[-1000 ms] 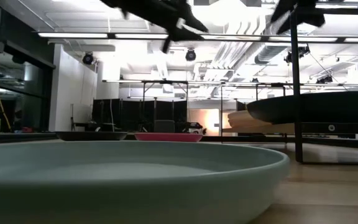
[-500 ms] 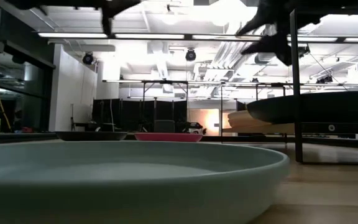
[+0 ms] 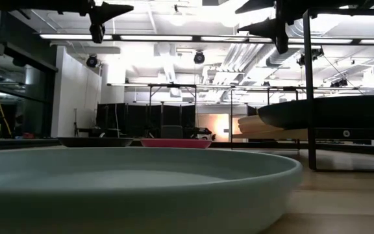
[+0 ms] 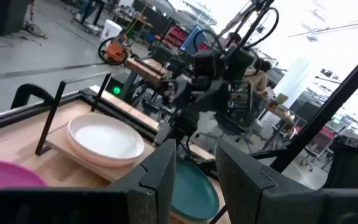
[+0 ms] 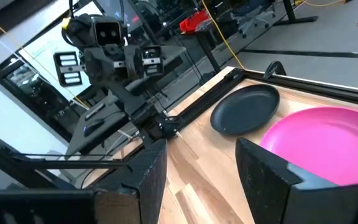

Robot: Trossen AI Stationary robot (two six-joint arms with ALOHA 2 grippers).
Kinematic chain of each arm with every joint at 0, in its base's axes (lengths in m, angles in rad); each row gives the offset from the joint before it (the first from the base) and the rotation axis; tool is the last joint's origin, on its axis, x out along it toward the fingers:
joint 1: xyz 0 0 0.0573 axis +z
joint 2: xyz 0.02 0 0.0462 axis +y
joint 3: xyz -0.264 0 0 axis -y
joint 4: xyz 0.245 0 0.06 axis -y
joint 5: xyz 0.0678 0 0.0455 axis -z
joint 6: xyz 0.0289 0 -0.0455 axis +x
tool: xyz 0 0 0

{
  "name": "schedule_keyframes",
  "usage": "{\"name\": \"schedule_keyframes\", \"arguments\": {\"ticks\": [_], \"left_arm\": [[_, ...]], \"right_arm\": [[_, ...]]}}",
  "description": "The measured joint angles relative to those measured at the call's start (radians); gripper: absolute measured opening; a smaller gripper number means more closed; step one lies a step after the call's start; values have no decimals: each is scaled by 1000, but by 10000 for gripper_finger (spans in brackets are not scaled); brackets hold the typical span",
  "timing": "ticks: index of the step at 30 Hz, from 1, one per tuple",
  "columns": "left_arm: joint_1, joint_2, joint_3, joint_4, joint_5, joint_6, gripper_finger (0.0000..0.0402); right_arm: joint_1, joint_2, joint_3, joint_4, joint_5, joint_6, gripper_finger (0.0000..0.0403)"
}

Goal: Place and stack plates onto a shelf
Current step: Stack the blue plate on top of the white plate

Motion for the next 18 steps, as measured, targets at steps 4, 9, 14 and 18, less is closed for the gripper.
{"name": "schedule_keyframes", "arguments": {"ticks": [4,9,14,18], "left_arm": [[0,10,0,-3,2,-124,104],[-54,57,0,-28,154,-331,103],[-267,194,35,-141,179,-472,103],[-415,359,117,-405,173,-565,103]], "right_arm": [[0,0,0,1,0,6,172],[0,0,0,1,0,43,172],[0,0,0,-1,0,43,172],[0,0,0,-17,0,43,172]]}}
